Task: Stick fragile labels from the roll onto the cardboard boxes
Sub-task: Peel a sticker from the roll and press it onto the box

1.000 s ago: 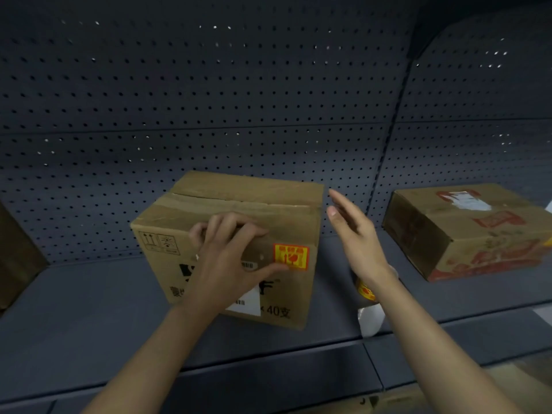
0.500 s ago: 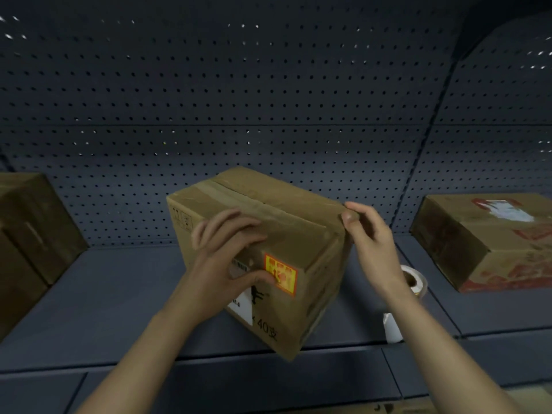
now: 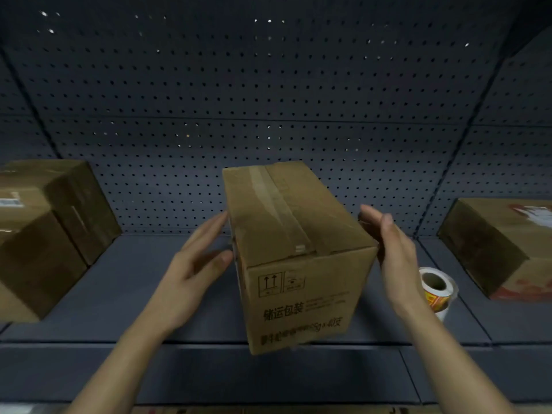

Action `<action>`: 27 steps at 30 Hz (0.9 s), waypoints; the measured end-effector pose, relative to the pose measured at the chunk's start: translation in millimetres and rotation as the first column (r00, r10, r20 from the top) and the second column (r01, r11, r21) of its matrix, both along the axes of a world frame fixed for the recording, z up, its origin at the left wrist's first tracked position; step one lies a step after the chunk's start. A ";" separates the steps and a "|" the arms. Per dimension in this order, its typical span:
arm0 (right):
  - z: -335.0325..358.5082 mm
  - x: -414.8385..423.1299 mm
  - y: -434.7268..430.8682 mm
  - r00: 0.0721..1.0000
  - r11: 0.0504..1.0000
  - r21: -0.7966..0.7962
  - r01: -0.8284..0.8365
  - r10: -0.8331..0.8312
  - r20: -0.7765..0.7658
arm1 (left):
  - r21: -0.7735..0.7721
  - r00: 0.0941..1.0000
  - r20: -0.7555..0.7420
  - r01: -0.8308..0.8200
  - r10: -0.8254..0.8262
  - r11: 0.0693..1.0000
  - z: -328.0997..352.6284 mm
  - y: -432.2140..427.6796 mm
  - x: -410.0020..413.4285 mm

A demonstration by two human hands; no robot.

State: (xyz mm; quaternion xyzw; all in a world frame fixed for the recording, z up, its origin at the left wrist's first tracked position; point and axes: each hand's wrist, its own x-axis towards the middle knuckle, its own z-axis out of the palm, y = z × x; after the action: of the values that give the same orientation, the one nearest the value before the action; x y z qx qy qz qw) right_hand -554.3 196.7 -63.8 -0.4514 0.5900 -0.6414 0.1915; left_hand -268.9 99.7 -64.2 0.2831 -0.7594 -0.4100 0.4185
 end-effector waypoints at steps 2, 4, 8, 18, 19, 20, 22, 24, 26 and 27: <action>11.4 -3.3 -11.8 0.983 0.987 0.100 -0.122 0.107 0.147 | 0.131 0.997 -0.075 0.044 -0.035 0.990 2.8 11.4 -6.8; 21.7 -2.8 -21.7 0.948 0.964 0.155 -0.214 0.167 0.272 | 0.219 0.989 -0.135 0.081 -0.053 0.972 3.8 21.2 -16.8; 28.2 -0.4 -31.3 0.898 0.916 0.215 -0.339 0.247 0.365 | 0.340 0.981 -0.195 0.050 0.019 0.939 8.9 34.7 -37.0; 3.3 30.0 -1.0 0.935 0.898 0.272 -0.346 0.306 0.179 | 0.450 0.973 -0.227 0.145 -0.044 0.881 16.6 -5.9 -14.6; 1.7 36.3 2.9 0.941 0.902 0.277 -0.331 0.292 0.173 | 0.452 0.974 -0.222 0.149 -0.051 0.879 19.4 -13.2 -11.7; 1.4 43.7 7.5 0.946 0.909 0.269 -0.317 0.281 0.162 | 0.468 0.975 -0.219 0.147 -0.047 0.871 21.8 -21.3 -8.7; -0.6 59.9 17.3 0.953 0.920 0.256 -0.297 0.269 0.136 | 0.500 0.978 -0.206 0.142 -0.042 0.854 23.3 -39.5 -2.1; -5.7 71.0 23.1 0.955 0.918 0.265 -0.293 0.267 0.129 | 0.518 0.981 -0.182 0.155 -0.069 0.841 24.5 -53.9 3.0; -10.1 73.3 24.9 0.961 0.936 0.229 -0.268 0.243 0.130 | 0.524 0.984 -0.147 0.166 -0.104 0.835 26.9 -62.7 6.3; -11.4 71.4 23.3 0.971 0.954 0.204 -0.218 0.192 0.141 | 0.518 0.985 -0.127 0.167 -0.118 0.839 28.9 -65.2 7.4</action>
State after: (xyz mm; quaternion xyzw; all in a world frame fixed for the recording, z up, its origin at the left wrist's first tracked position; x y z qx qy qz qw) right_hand -483.0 220.0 -75.2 -0.4473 0.5941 -0.5755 0.3403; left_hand -261.5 34.5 -35.3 0.3109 -0.6174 -0.6443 0.3270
